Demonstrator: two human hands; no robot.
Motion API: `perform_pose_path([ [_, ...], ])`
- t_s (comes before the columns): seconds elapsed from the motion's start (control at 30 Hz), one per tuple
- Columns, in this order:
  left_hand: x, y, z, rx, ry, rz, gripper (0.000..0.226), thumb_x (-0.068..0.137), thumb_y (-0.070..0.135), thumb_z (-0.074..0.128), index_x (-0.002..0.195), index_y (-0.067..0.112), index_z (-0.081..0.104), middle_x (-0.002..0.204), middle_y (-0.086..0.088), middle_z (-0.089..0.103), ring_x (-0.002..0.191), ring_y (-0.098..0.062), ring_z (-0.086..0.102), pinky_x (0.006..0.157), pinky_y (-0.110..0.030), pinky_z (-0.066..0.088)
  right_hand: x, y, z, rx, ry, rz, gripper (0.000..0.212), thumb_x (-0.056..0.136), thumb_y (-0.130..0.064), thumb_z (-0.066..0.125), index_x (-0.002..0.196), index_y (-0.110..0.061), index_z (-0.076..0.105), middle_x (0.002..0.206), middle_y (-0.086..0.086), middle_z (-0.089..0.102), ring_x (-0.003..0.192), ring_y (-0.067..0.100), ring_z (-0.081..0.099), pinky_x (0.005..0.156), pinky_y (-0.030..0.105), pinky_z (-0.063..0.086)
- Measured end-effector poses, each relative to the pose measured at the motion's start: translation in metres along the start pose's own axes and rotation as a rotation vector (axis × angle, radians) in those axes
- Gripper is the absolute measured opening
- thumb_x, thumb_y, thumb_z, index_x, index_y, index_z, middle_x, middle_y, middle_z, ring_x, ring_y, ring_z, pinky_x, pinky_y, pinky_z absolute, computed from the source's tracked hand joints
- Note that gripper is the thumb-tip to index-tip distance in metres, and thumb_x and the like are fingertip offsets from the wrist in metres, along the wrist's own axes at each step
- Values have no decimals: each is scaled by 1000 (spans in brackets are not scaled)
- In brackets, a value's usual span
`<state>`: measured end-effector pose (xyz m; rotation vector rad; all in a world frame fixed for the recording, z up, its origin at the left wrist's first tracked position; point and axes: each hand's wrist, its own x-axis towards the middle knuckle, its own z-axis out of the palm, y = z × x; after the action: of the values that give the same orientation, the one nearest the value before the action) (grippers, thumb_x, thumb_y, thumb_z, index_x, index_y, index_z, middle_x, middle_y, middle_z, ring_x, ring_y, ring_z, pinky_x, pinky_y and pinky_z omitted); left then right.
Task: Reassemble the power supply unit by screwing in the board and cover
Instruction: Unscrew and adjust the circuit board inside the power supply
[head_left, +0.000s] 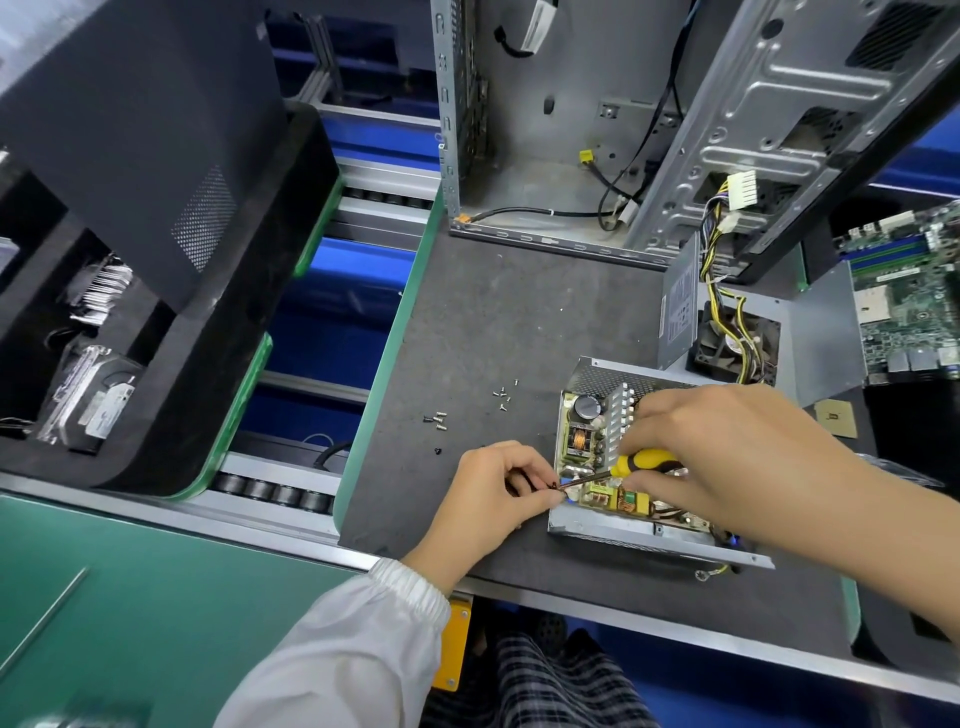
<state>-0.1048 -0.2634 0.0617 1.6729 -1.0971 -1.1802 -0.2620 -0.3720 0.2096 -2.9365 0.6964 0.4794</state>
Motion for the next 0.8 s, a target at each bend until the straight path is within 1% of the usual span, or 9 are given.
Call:
perform_pose_path([
  [0.13, -1, -2, -2, -26, 1, 17, 9, 78, 13, 82, 80, 17, 75, 78, 4, 67, 65, -10, 59, 53, -17, 48, 0, 1, -1, 9, -14, 20, 32, 91, -56, 42, 118, -43, 55, 103, -21, 51, 96, 4, 56, 60, 23, 33],
  [0.2, -1, -3, -2, -17, 14, 31, 10, 77, 14, 83, 78, 20, 74, 77, 4, 67, 66, -9, 59, 53, -17, 49, 0, 1, -1, 10, -17, 36, 32, 91, -56, 43, 118, -44, 55, 103, -20, 52, 96, 5, 57, 60, 24, 33],
  [0.37, -1, -7, -1, 23, 46, 71, 16, 75, 19, 85, 71, 19, 70, 70, 10, 63, 64, -7, 57, 53, -14, 46, -3, 1, -3, 13, -2, 64, 29, 90, -56, 43, 112, -43, 58, 87, -19, 40, 91, 7, 57, 58, 24, 31],
  [0.43, -1, -9, -2, 3, 66, 75, 16, 74, 22, 85, 69, 20, 69, 70, 11, 62, 65, -7, 57, 52, -16, 46, -4, 3, -4, 24, 8, 71, 30, 89, -58, 44, 110, -43, 60, 87, -20, 43, 89, 6, 56, 58, 23, 34],
  [0.5, -2, -11, -2, -42, 89, 69, 16, 73, 22, 84, 68, 20, 69, 71, 9, 62, 65, -6, 56, 53, -23, 49, -5, 5, -5, 49, 19, 76, 31, 88, -59, 44, 109, -44, 61, 91, -22, 51, 87, 4, 55, 58, 22, 35],
  [0.57, -2, -11, -2, -101, 112, 59, 16, 73, 21, 84, 67, 20, 69, 71, 6, 61, 64, -6, 55, 53, -28, 52, -6, 6, -6, 80, 26, 85, 29, 87, -58, 45, 107, -44, 62, 93, -22, 55, 84, 3, 55, 58, 22, 36],
  [0.67, -4, -7, -4, -177, 130, 64, 14, 71, 24, 82, 66, 23, 69, 73, -1, 62, 59, -9, 55, 53, -25, 51, -6, 8, -7, 128, 36, 99, 27, 85, -57, 49, 102, -44, 65, 88, -23, 55, 81, 3, 55, 56, 20, 36],
  [0.73, -4, -5, -5, -208, 133, 68, 15, 73, 17, 82, 67, 23, 69, 74, -2, 63, 57, -9, 55, 53, -23, 51, -6, 9, -7, 146, 43, 109, 26, 83, -57, 50, 99, -44, 66, 85, -24, 55, 77, 2, 53, 53, 16, 31],
  [0.8, -4, -4, -6, -229, 129, 71, 16, 75, 8, 81, 69, 18, 69, 74, -3, 63, 58, -9, 56, 54, -23, 52, -5, 9, -6, 155, 44, 111, 25, 83, -56, 51, 98, -44, 66, 85, -23, 55, 74, 2, 49, 52, 13, 27],
])
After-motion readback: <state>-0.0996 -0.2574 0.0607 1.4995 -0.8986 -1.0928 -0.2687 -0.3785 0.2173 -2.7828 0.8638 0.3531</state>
